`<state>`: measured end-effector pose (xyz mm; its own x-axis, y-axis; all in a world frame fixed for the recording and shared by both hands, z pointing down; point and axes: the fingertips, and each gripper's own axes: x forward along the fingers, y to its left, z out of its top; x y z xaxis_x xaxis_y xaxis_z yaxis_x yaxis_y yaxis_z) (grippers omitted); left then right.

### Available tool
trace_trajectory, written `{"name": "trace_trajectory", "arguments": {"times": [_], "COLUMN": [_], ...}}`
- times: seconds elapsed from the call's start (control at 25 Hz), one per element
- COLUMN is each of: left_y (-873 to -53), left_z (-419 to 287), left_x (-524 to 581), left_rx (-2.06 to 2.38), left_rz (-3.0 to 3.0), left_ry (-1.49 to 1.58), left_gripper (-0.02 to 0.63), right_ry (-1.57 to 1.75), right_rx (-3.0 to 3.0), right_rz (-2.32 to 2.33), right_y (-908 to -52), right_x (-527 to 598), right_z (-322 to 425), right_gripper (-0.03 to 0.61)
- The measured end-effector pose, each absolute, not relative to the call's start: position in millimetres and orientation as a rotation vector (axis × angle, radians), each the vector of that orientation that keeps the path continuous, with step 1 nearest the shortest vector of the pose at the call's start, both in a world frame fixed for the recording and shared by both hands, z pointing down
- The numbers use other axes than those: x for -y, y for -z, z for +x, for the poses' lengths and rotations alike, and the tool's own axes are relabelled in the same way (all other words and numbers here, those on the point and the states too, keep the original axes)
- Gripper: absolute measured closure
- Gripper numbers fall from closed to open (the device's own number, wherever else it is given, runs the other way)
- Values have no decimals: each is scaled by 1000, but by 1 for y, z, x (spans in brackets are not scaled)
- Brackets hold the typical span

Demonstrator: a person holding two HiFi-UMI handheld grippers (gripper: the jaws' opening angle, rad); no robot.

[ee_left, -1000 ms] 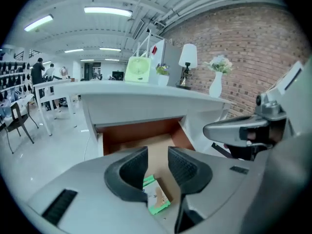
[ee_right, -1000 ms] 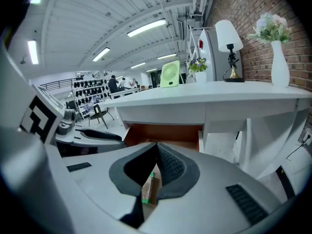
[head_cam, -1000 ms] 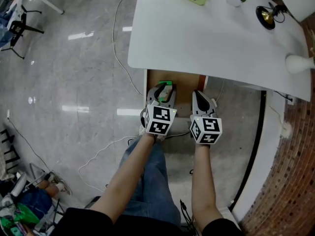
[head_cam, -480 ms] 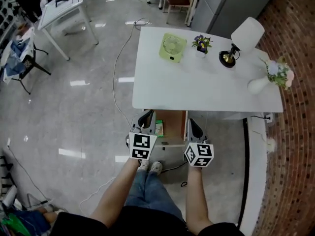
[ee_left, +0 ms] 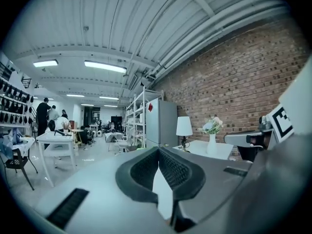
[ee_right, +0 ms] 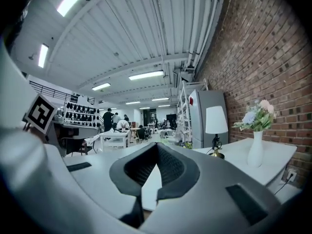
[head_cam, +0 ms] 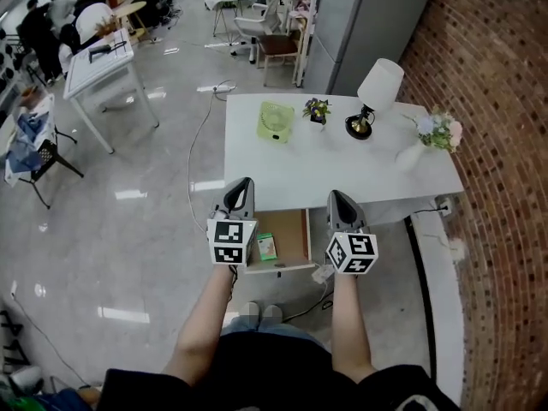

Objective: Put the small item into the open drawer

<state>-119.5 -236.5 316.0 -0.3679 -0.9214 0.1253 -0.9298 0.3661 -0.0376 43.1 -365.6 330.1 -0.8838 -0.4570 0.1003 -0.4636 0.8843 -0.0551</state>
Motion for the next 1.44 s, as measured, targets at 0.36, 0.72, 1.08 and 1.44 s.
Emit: {"name": "trace_trajectory", "arguments": {"times": [0.36,0.72,1.08,1.44], "left_y": [-284,-284,-290,-291], "left_z": [-118,-119,-126,-131], "left_x": [228,228,232,236], "left_rx": [2547,2529,2501,2495], "left_rz": [1740,1776,1788,1791], "left_ry": [-103,-111,-86,-81], "left_gripper": [592,592,592,592], "right_ry": [-14,-26,-31,-34], "right_rx": [3010,3000,2982,2975], "right_rz": [752,789,830,842], "right_y": [-285,-290,-294,-295], "right_x": [358,354,359,360], "right_z": [49,47,49,49], "right_gripper": [578,580,580,580]}}
